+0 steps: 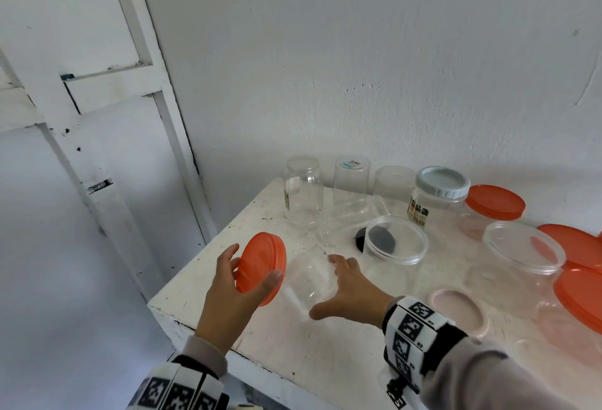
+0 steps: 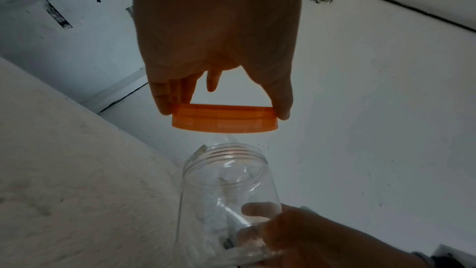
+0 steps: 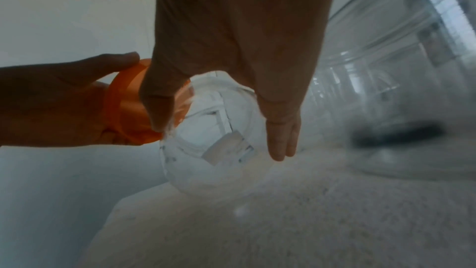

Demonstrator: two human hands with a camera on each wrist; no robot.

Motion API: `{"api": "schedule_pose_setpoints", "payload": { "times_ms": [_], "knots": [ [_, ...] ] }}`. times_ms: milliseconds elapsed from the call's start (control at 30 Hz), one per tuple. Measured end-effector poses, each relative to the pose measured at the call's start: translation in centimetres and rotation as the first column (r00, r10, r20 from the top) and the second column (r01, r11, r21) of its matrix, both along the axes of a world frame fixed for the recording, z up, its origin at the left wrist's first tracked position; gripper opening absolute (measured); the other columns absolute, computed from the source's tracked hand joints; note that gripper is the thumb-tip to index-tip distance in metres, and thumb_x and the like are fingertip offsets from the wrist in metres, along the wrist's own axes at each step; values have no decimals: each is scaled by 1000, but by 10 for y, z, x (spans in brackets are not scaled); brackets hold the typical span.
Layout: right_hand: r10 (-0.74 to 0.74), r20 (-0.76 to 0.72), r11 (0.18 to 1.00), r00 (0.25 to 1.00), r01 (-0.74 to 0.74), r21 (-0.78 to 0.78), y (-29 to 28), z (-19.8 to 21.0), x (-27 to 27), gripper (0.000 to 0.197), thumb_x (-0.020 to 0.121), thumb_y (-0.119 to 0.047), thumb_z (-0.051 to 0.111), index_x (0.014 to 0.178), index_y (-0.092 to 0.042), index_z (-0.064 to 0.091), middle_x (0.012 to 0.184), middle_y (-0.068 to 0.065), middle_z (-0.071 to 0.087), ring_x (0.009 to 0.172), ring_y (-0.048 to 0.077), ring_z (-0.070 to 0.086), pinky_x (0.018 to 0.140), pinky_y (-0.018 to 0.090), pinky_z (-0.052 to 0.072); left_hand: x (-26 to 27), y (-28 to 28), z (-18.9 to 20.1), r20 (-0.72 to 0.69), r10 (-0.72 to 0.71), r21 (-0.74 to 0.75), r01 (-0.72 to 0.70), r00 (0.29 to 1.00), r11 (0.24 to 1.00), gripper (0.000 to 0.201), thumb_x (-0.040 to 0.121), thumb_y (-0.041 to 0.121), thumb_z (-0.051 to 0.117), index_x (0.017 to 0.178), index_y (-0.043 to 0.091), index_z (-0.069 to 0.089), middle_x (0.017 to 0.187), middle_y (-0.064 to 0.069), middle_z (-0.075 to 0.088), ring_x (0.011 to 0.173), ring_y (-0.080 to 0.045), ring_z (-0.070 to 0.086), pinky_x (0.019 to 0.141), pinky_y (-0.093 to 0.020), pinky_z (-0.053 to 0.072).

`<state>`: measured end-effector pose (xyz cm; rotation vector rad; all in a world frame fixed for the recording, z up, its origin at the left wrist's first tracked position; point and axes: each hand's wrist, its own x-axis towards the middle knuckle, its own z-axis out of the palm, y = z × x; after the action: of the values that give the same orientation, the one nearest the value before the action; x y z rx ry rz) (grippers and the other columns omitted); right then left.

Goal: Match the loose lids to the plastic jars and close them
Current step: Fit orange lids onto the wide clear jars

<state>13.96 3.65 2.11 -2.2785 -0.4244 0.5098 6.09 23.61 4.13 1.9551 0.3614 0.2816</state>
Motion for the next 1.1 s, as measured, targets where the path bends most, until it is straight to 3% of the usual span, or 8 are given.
{"api": "schedule_pose_setpoints", "payload": {
  "times_ms": [133,233,400,533,667,867,1000,1100],
  "knots": [
    [6,-28,1000,1000,-5,12,-10,-5,3,108,61,-34,87,141,-19,16,137,0,30,119,13,38,97,25,39,6,-4,0,-3,-41,23,41,999,999,98,58,66,73,139,35,25,142,2,39,113,-16,43,92,-35,44],
    [22,-32,1000,999,-22,-4,-15,-10,2,112,58,-32,90,139,-17,15,139,3,35,120,16,40,102,28,39,9,-11,-1,-14,-76,63,77,997,995,102,53,65,69,140,34,26,139,6,39,114,-14,41,96,-36,44],
    [38,-86,998,996,-33,50,-17,-15,4,114,60,-28,90,143,-18,11,148,3,31,131,19,38,106,28,36,14,-21,1,-81,-156,140,166,984,976,107,49,69,76,137,29,31,128,11,37,111,-12,41,93,-30,43],
    [90,-129,991,988,-76,106,-16,-15,5,112,63,-25,89,145,-22,13,146,-1,33,134,18,37,109,32,34,22,-29,2,-109,-224,223,244,968,944,99,60,53,81,139,25,30,131,9,37,112,-10,39,93,-26,40],
    [113,-99,991,989,-105,78,-14,-14,4,104,64,-28,88,142,-21,19,125,-11,45,120,12,48,100,29,43,30,-36,1,-160,-270,325,309,950,894,106,63,51,81,146,24,20,145,6,29,130,-15,32,104,-31,34],
    [77,-121,994,990,-68,82,-15,-15,4,110,62,-32,90,145,-27,17,135,-4,48,118,13,45,93,26,37,34,-45,-2,-198,-315,402,370,928,838,110,64,54,79,148,24,13,150,6,23,136,-14,22,107,-29,29],
    [74,-129,996,989,-67,58,-15,-13,3,110,62,-33,89,145,-26,17,130,-5,49,114,12,46,91,25,38,34,-43,-9,-185,-330,417,378,926,827,113,63,55,79,148,24,11,150,6,22,136,-14,21,106,-27,26],
    [72,-137,997,988,-66,44,-15,-8,1,113,63,-31,89,146,-24,13,130,-5,45,113,12,45,92,25,38,33,-39,-13,-201,-340,355,392,919,849,124,58,60,80,149,28,3,153,7,16,139,-15,19,110,-33,27]
  ]
}}
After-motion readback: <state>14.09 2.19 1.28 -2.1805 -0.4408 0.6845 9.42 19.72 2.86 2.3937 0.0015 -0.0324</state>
